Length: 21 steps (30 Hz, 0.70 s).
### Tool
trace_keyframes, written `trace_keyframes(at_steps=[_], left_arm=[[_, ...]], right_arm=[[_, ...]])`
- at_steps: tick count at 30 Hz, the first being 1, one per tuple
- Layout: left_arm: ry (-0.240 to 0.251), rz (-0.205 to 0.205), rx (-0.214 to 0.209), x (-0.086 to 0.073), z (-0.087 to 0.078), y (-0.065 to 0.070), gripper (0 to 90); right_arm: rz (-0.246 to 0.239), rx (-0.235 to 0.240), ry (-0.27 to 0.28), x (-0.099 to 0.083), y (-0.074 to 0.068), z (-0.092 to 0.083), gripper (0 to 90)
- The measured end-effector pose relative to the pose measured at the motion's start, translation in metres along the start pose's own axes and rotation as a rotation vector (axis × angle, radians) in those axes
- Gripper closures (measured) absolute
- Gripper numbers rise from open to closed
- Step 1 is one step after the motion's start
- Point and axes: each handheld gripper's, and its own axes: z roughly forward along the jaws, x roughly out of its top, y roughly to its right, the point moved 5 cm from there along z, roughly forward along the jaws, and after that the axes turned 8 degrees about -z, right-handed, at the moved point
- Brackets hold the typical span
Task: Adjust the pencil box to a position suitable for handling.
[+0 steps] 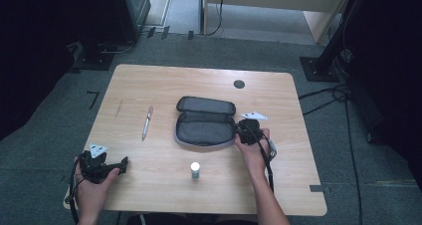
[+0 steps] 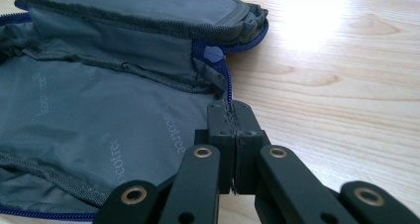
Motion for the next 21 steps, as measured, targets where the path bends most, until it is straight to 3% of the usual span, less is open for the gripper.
trace_keyframes(at_steps=[12, 15, 18, 21], left_arm=[[0.0, 0.001, -0.001, 0.0, 0.0, 0.0, 0.0], [0.0, 0.002, -0.001, 0.0, 0.0, 0.0, 0.0], [0.0, 0.002, -0.002, 0.0, 0.0, 0.0, 0.0], [0.0, 0.002, -0.001, 0.0, 0.0, 0.0, 0.0]], right_arm=[[0.008, -0.012, 0.012, -0.011, 0.01, -0.011, 87.3], [0.014, -0.009, 0.041, -0.011, 0.01, -0.016, 71.9], [0.03, -0.035, 0.083, -0.012, 0.013, -0.028, 56.6], [0.048, -0.034, 0.085, -0.017, 0.016, -0.038, 42.2]])
